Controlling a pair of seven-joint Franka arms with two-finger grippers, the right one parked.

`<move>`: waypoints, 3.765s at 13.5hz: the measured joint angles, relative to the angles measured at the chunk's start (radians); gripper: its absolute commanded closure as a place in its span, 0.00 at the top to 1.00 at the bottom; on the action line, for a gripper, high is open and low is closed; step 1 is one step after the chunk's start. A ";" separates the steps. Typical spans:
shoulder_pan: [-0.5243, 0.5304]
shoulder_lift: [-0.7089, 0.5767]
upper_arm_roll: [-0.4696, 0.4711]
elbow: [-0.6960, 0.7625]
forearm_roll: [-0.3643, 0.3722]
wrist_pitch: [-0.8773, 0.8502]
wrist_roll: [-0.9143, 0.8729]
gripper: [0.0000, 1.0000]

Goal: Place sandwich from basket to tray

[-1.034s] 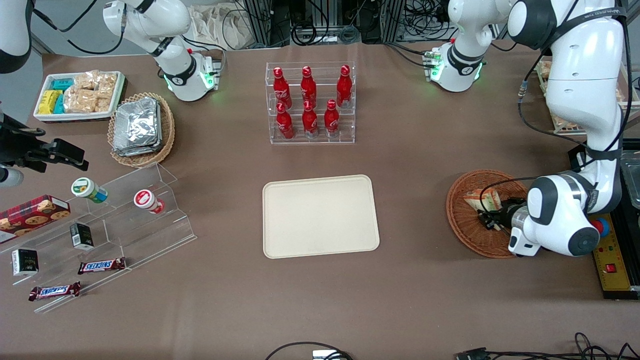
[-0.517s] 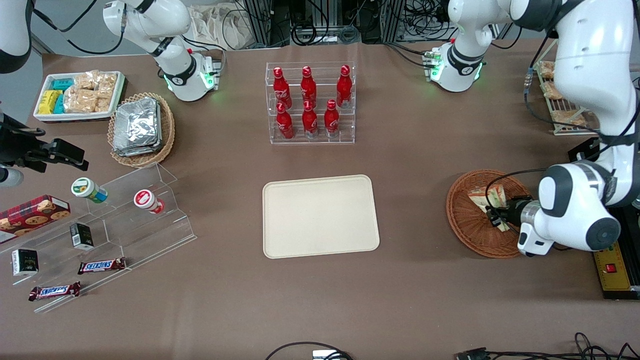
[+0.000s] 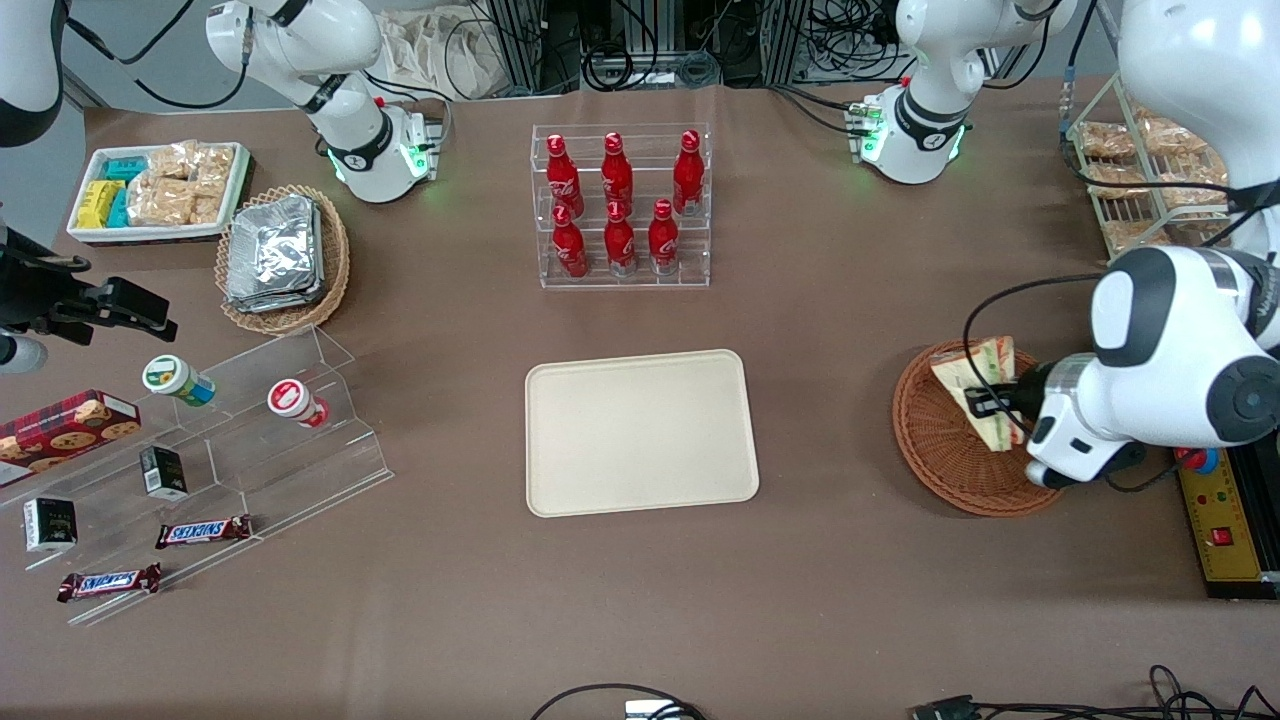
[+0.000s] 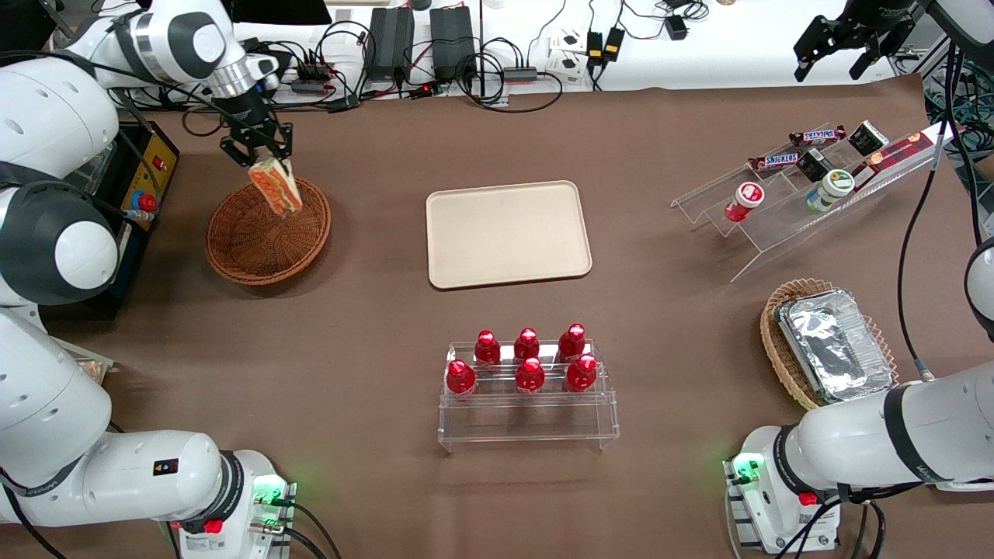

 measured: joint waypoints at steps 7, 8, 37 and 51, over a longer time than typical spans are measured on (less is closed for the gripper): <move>-0.157 0.035 -0.048 0.015 -0.001 0.015 -0.004 0.40; -0.183 0.047 -0.048 0.016 -0.001 0.031 -0.027 0.40; -0.446 0.347 -0.045 0.060 0.032 0.380 -0.288 1.00; -0.179 -0.026 -0.022 0.138 0.044 0.015 -0.117 1.00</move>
